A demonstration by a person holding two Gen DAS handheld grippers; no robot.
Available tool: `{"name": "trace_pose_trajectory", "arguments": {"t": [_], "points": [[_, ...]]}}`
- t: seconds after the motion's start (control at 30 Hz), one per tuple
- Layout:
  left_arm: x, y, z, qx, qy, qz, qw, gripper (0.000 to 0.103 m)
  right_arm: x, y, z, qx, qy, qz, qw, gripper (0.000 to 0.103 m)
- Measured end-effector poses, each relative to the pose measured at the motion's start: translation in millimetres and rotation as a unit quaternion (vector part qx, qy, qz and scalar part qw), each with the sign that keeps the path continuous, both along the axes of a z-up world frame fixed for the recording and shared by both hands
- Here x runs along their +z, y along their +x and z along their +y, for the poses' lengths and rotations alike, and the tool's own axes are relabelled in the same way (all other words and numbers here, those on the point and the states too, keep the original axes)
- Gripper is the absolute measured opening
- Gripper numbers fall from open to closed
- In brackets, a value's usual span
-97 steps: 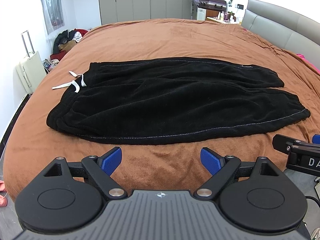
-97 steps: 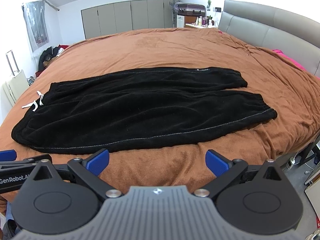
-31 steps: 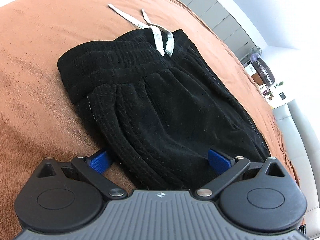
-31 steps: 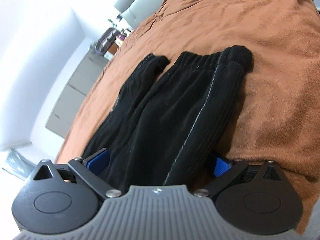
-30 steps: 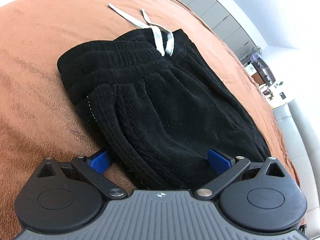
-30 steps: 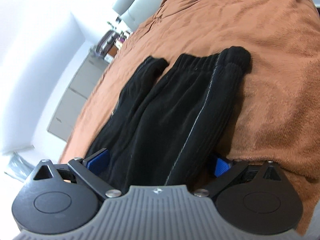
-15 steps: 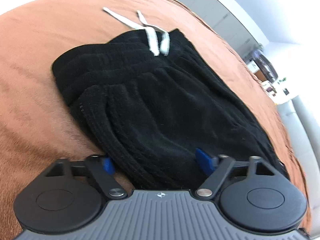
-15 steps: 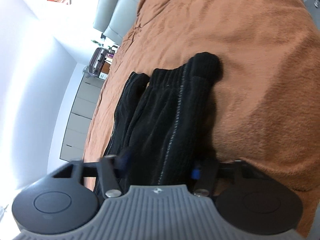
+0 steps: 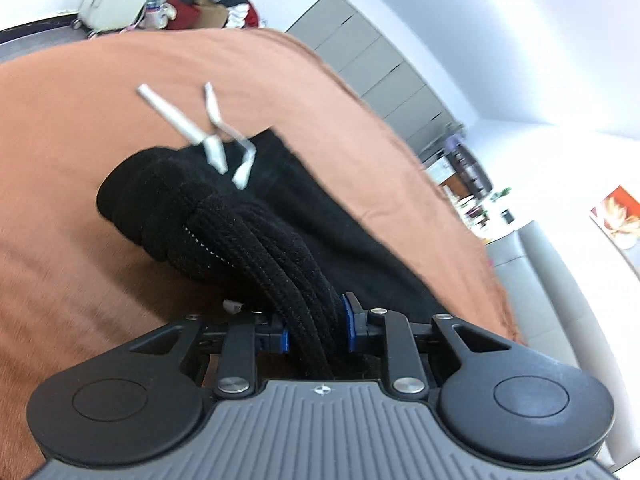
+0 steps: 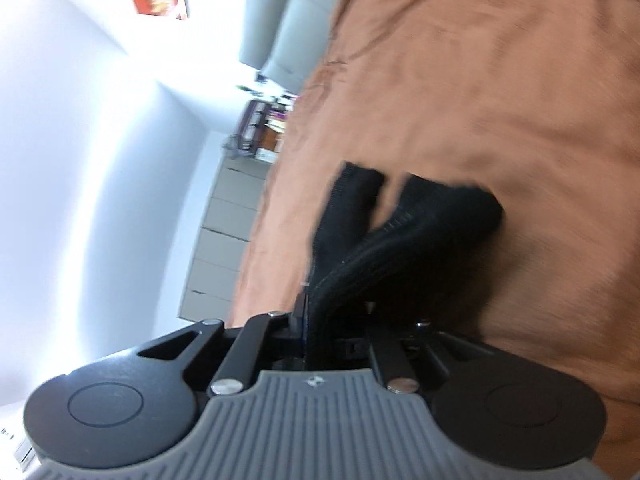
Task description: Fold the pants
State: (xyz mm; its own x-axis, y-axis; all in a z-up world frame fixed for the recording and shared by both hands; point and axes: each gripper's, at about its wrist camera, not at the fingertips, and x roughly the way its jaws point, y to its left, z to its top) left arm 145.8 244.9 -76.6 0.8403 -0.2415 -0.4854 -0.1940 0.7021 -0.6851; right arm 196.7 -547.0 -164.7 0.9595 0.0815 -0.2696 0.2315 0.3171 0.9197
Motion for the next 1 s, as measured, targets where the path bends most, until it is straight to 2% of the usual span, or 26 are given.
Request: {"name": "trace_pose_trajectory", "arguments": {"t": [0.13,0.23,0.47,0.63,0.8,0.9,1.0], "points": [[7.3,8.0,3.3,0.003,-0.011,-0.016,0.9998,0.027,30.4,1.1,0.0,0.009,-0.003,-0.043,0.999,0.003],[3.8,12.2,1.5,0.001,-0.008,-0.012,0.9999,0.027,46.1,5.8,0.1,0.015,-0.006,-0.056,0.998,0.003],[-2.4,9.8,1.4,-0.009,-0.004,-0.005,0.9999,0.027,39.7,10.0,1.2,0.020,-0.004,-0.030,0.999,0.003],[0.6,14.4,3.7,-0.016,-0.009,-0.014,0.9997,0.027,30.8,6.6,0.1,0.016,0.006,-0.019,1.000,0.003],[15.4,46.2,5.8,-0.027,-0.014,-0.025,0.9992,0.027,38.3,21.0,-2.6,0.016,0.005,-0.017,1.000,0.003],[24.3,70.4,6.6,-0.028,-0.025,-0.028,0.9989,0.027,45.8,41.7,-3.3,0.017,0.004,-0.004,1.000,0.003],[29.8,95.1,5.3,-0.031,-0.019,-0.028,0.9989,0.027,49.1,66.3,-4.1,0.018,0.009,0.010,1.000,0.003]]}}
